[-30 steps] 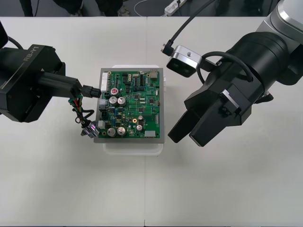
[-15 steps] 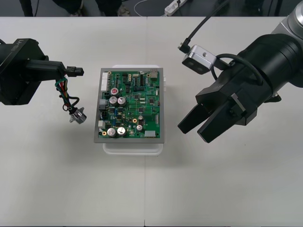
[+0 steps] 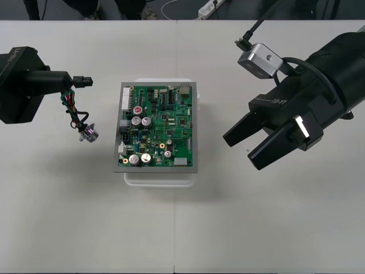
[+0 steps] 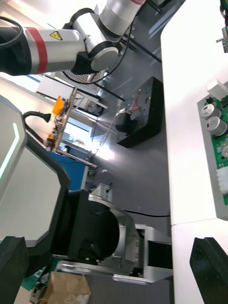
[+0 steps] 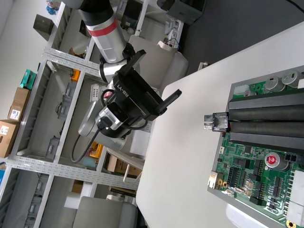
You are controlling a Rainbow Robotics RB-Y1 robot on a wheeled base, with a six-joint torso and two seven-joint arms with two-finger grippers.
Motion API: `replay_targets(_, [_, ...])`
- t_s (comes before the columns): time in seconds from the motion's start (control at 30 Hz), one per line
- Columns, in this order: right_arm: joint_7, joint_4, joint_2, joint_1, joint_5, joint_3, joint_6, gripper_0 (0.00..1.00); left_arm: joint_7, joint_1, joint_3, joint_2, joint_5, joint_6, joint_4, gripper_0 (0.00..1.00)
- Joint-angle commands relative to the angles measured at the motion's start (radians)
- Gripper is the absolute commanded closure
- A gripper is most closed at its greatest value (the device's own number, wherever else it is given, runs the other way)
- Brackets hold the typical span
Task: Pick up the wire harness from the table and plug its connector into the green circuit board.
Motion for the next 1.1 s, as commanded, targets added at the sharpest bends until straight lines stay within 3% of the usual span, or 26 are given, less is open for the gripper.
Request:
replay_targets(0.03, [0.026,-0.074,-0.019,0.053,0.066,-0.103,-0.006,0.01,-0.078,0.016,0.028,0.054,0.003,-0.033,0.021,1.0])
replay_targets(0.37, [0.022,-0.166,0.012,0.107,0.258,-0.186,-0.006,0.01,-0.159,0.016,0.027,0.057,-0.049,-0.033,0.05,1.0])
replay_targets(0.7, [0.029,-0.186,0.053,0.107,0.396,-0.195,-0.006,0.01,-0.195,0.016,0.011,0.057,-0.067,-0.033,0.08,1.0])
replay_targets(1.1, [0.012,-0.297,0.133,0.107,0.56,-0.294,-0.006,0.01,-0.297,0.028,-0.065,0.089,-0.07,-0.033,0.136,1.0])
